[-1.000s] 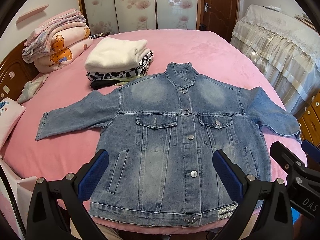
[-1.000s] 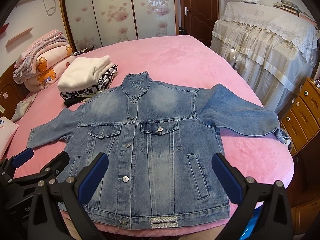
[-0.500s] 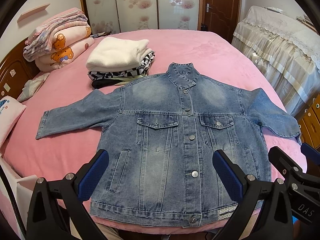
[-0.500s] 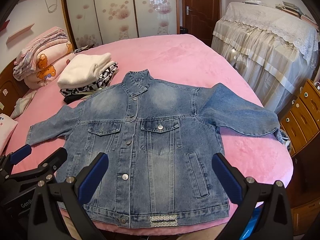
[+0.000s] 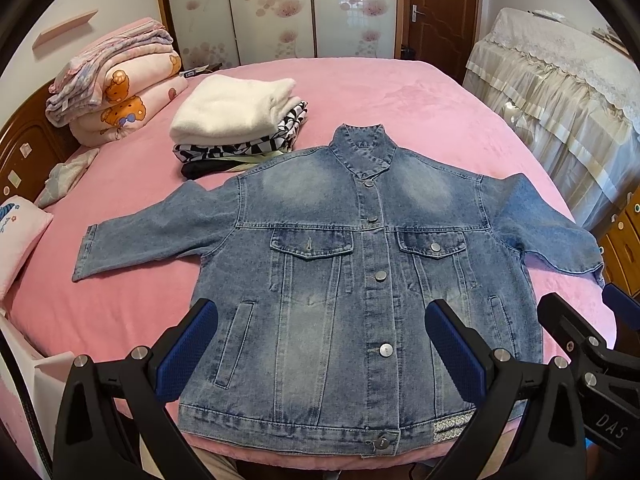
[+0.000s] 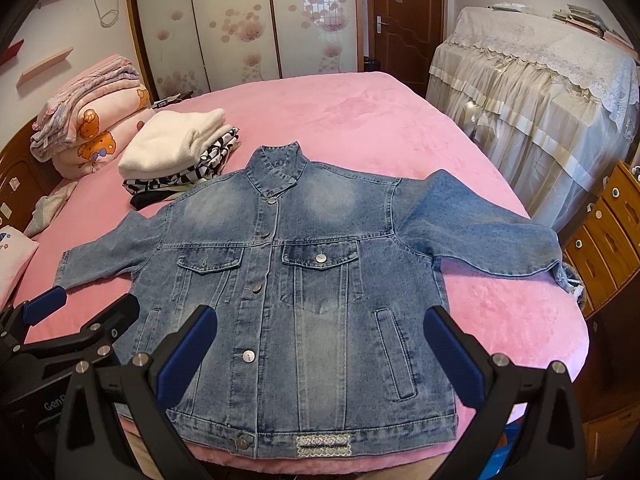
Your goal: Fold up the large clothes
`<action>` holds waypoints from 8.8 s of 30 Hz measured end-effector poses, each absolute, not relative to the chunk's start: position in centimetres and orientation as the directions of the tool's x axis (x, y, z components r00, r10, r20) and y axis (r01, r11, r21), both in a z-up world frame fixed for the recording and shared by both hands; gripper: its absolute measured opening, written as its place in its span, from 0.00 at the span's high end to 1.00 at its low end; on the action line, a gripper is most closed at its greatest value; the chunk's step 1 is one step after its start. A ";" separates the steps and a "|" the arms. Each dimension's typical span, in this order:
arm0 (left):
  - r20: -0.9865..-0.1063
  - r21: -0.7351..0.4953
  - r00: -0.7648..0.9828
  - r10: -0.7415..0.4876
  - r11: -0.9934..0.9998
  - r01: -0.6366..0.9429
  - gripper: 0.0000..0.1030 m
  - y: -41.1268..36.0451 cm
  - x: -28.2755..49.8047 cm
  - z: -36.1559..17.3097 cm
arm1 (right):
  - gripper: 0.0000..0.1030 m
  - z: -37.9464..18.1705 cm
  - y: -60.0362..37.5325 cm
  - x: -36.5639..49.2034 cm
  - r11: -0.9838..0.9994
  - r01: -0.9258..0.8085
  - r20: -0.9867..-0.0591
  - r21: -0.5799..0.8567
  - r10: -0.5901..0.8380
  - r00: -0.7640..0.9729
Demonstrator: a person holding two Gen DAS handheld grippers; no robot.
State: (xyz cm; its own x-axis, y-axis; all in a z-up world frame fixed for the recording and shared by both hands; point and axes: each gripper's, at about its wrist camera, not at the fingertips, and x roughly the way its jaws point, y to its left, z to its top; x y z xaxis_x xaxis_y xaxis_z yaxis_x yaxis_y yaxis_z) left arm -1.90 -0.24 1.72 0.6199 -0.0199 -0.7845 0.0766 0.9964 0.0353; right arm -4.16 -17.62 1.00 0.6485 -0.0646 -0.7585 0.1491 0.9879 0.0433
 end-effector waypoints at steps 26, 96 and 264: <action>-0.720 0.072 0.689 -0.085 0.978 0.197 0.01 -8.4 2.9 4.6 | 0.00 1.4 -25.0 -0.9 0.975 0.147 -0.697 0.166 0.011 0.717; -0.816 -0.138 0.514 -0.263 0.954 0.268 0.12 -9.9 14.6 -11.7 | 0.43 -16.1 -26.2 7.7 0.980 0.052 -0.827 0.194 0.135 0.546; -0.842 -0.197 0.436 -0.316 0.935 0.296 0.71 -7.8 21.7 -15.3 | 0.61 -14.8 -24.0 15.7 0.989 0.070 -0.828 0.133 0.072 0.556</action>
State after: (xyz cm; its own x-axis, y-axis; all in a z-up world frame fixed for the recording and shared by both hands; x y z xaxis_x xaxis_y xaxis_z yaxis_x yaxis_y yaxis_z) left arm 21.69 -7.79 -15.28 0.4364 -0.3159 -0.8425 0.2962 0.9346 -0.1970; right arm 15.65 -23.97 -14.82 0.5562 0.0721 -0.8279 0.0704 0.9886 0.1334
